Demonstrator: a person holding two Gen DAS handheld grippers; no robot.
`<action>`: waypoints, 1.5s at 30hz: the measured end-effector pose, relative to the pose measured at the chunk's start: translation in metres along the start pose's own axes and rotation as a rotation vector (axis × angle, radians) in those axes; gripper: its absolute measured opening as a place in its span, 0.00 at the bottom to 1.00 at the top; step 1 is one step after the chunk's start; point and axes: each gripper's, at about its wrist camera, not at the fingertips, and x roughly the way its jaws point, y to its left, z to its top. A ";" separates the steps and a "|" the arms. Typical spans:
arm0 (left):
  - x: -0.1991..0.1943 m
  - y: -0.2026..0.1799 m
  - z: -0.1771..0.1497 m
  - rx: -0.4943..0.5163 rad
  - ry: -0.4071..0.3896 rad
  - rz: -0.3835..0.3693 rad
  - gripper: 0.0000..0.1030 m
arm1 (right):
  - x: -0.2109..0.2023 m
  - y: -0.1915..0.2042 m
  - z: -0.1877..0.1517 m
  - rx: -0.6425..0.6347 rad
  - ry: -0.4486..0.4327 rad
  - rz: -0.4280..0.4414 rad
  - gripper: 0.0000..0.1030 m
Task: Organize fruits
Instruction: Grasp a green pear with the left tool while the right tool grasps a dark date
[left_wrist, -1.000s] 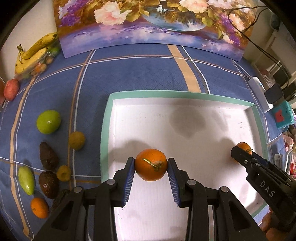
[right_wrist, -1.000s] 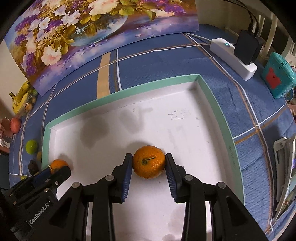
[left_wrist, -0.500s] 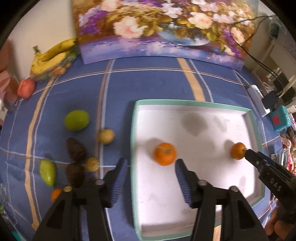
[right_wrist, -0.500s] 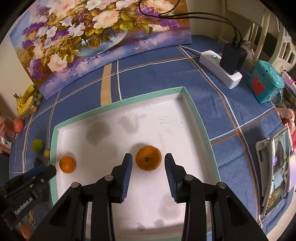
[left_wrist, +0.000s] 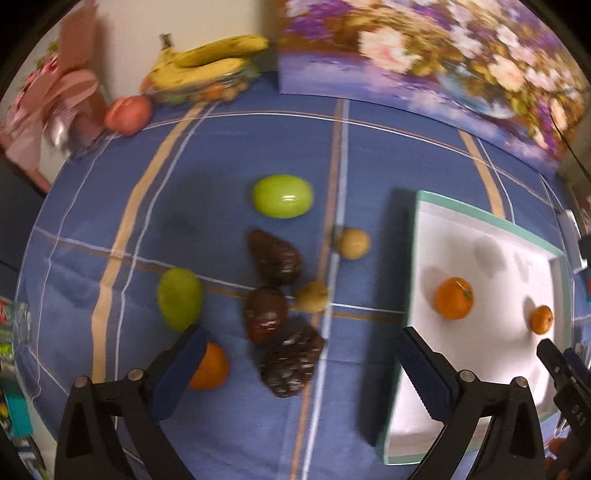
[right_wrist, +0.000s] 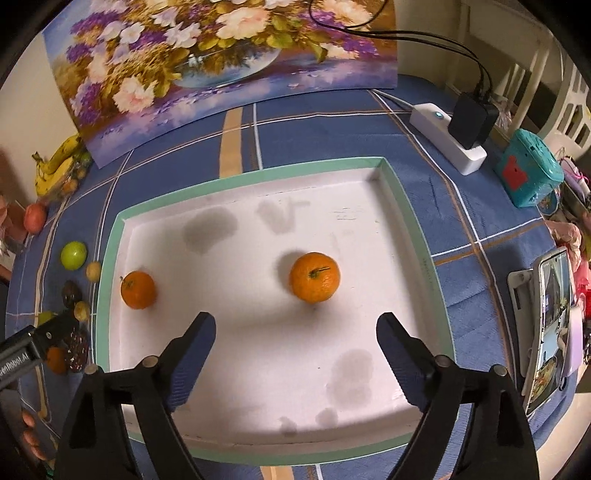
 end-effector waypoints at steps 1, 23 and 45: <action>-0.001 0.006 0.000 -0.014 -0.005 0.001 1.00 | 0.000 0.003 -0.001 -0.004 -0.004 0.003 0.87; -0.020 0.098 0.012 -0.064 -0.099 0.048 1.00 | -0.006 0.098 -0.012 -0.169 -0.128 0.123 0.87; -0.039 0.190 0.014 -0.255 -0.183 -0.023 1.00 | -0.028 0.204 -0.024 -0.365 -0.143 0.395 0.87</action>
